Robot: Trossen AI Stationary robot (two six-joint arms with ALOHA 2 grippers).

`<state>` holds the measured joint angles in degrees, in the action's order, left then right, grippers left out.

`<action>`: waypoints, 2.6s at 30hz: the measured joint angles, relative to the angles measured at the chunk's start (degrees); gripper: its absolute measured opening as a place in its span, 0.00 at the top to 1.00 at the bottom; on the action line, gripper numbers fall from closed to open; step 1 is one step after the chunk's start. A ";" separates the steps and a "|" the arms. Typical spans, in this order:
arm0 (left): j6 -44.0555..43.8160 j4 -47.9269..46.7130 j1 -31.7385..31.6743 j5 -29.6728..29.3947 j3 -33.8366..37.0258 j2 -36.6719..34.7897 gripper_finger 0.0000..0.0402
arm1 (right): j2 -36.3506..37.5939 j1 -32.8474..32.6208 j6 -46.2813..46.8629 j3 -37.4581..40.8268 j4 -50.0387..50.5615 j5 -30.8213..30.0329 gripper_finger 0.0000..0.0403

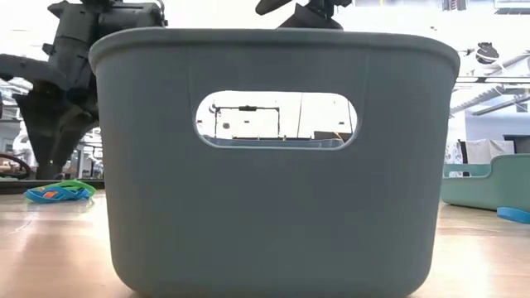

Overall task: Sort rubber bands into baskets
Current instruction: Put the orange rubber band into the orange bin

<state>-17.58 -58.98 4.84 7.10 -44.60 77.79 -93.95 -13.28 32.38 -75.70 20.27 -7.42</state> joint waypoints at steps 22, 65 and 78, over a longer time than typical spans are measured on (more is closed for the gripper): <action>22.98 5.73 0.04 0.17 0.00 9.70 0.59 | 0.02 -0.39 3.96 0.00 1.91 0.02 0.54; 22.33 10.00 -0.97 8.02 -9.50 6.27 0.99 | 0.04 -1.11 5.72 0.00 2.34 -0.18 0.54; 6.54 20.63 -1.21 31.09 -9.40 5.75 1.00 | 0.04 -2.99 5.97 0.00 2.45 -0.28 0.54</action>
<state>-11.05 -38.35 3.63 38.18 -54.00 83.55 -93.91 -16.27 38.35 -75.70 22.72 -7.70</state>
